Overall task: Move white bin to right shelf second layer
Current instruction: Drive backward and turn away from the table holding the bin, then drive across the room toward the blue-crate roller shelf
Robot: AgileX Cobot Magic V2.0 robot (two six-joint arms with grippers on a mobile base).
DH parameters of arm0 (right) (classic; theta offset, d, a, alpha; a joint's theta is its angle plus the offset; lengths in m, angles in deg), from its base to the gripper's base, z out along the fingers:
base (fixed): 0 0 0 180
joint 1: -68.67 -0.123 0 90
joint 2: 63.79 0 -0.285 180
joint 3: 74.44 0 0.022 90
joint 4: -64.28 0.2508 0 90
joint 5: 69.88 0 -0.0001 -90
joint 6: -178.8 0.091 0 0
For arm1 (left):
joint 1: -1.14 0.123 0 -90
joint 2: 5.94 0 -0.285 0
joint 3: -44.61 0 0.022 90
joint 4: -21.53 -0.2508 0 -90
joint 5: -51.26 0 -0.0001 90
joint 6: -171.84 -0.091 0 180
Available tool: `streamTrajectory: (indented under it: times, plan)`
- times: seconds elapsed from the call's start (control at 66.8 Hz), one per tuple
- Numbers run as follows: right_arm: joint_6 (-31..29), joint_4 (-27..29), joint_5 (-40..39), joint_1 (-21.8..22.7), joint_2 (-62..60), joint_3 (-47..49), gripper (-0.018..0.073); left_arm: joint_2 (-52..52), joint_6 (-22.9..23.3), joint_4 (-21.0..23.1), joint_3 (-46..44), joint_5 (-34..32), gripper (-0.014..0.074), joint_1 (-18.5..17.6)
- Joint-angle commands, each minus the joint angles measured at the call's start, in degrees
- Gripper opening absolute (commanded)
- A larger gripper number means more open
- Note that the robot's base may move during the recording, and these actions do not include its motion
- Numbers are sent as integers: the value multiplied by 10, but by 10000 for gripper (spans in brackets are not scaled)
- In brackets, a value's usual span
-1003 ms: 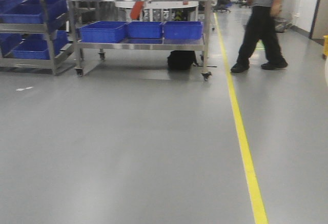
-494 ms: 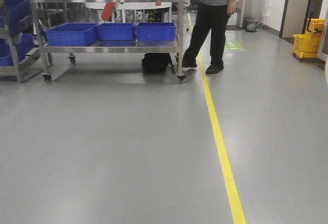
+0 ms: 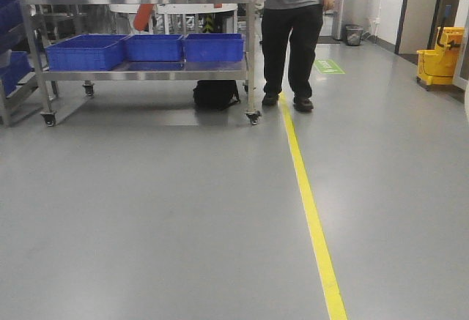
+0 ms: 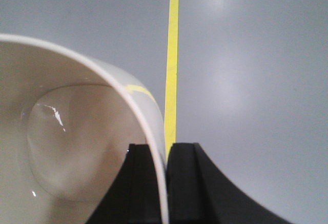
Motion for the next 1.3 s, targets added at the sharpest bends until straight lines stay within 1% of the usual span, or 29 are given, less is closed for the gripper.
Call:
streamTrajectory:
  times: [0.0, 1.287]
  plan:
    - [-2, 5, -52, 4, 1, 17, 41, -9, 2, 0, 21, -50, 85, -2]
    - [-2, 5, -53, 4, 1, 17, 41, -9, 2, 0, 21, -50, 85, -2]
